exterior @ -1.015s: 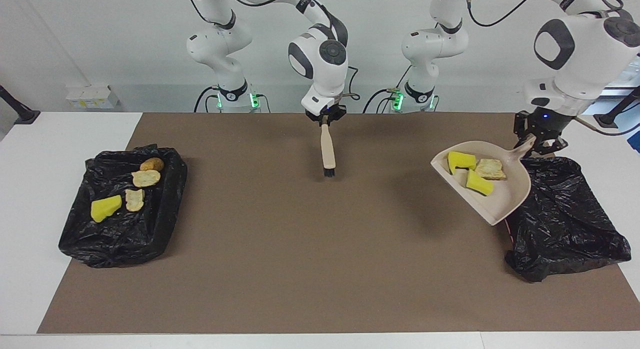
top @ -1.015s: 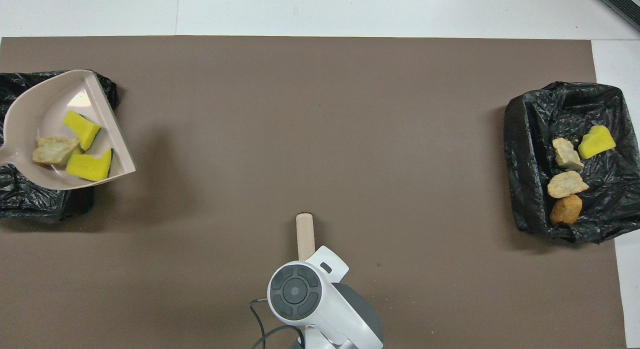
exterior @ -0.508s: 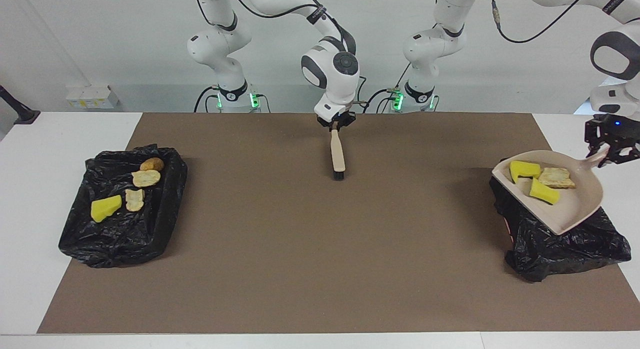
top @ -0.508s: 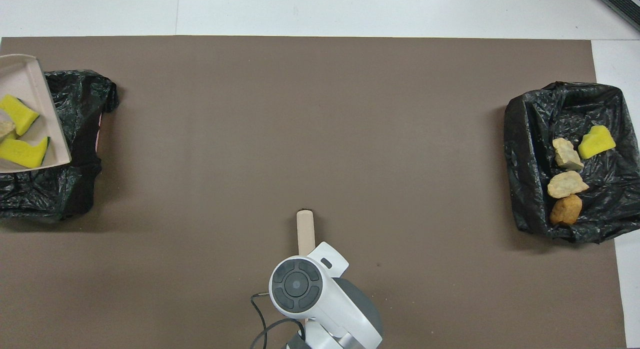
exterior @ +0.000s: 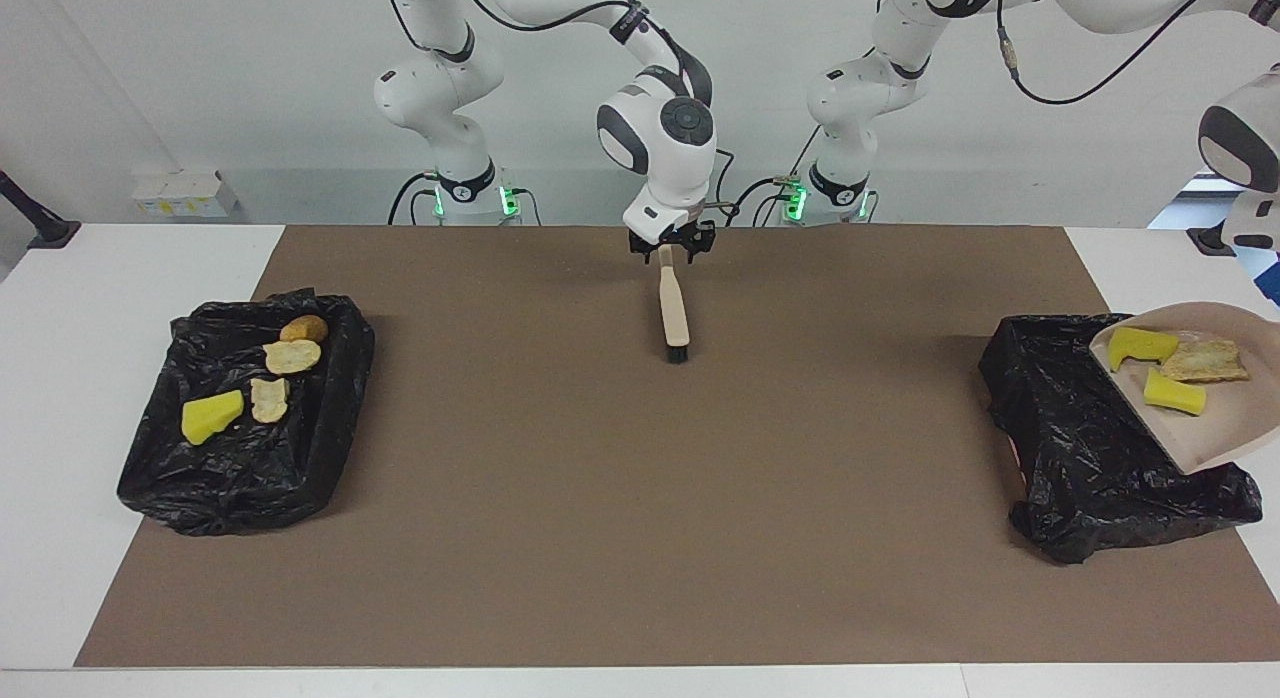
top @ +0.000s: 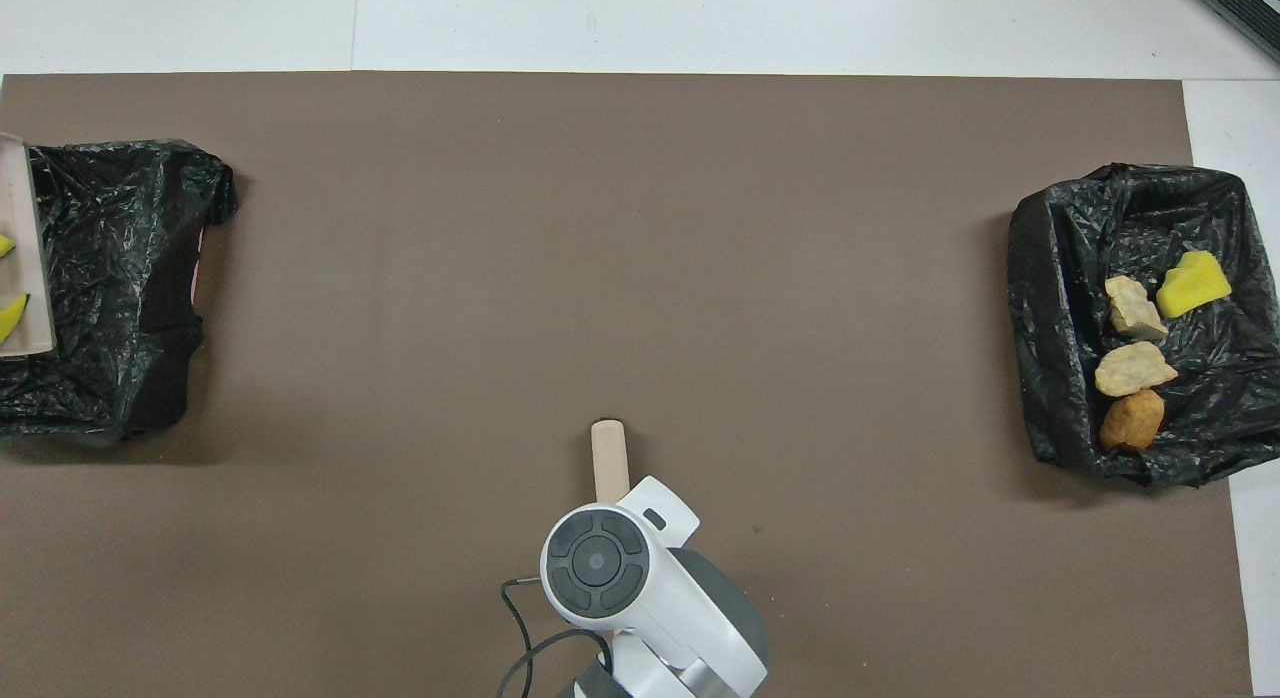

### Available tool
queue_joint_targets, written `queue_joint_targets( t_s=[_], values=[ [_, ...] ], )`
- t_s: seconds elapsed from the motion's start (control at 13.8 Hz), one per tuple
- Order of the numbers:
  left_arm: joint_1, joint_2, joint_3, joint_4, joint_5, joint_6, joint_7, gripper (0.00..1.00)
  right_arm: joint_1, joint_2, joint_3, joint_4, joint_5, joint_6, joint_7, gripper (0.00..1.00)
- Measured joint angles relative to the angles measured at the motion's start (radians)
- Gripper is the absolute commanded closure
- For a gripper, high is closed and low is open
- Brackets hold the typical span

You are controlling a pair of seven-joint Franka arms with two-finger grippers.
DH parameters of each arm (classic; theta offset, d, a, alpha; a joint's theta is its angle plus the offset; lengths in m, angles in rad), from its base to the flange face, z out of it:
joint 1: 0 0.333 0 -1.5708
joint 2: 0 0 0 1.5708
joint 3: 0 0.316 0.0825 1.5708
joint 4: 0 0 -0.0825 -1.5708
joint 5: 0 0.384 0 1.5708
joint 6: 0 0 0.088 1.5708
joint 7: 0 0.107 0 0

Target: Sweep and dump trash in bin

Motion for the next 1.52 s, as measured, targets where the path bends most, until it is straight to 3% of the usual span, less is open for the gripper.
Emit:
queue_joint_targets(
  t_s=[0.36,0.58,0.8,0.94,1.23,1.52],
  values=[
    [-0.054,-0.002,-0.001,0.002,0.202,-0.021,0.0,1.0,-0.144,-0.069,-0.009,0.164,-0.074,-0.258,-0.223,0.0],
    [-0.111,-0.012,-0.001,0.01,0.291,-0.111,-0.016,1.0,-0.25,-0.083,-0.013,0.241,-0.089,-0.314,-0.377,0.0],
    [-0.163,-0.028,-0.007,0.022,0.301,-0.208,-0.037,1.0,-0.349,-0.104,-0.036,0.259,-0.108,-0.322,-0.534,0.0],
    [-0.188,-0.046,-0.019,0.023,0.222,-0.25,-0.059,1.0,-0.393,-0.118,-0.066,0.261,-0.126,-0.322,-0.624,0.0],
    [-0.264,-0.06,-0.03,0.018,-0.056,-0.353,-0.258,1.0,-0.434,-0.125,-0.156,0.286,-0.132,-0.322,-0.712,0.0],
    [-0.336,-0.058,-0.034,-0.053,-0.264,-0.37,-0.584,1.0,-0.451,-0.133,-0.235,0.329,-0.132,-0.322,-0.718,0.0]
  ],
)
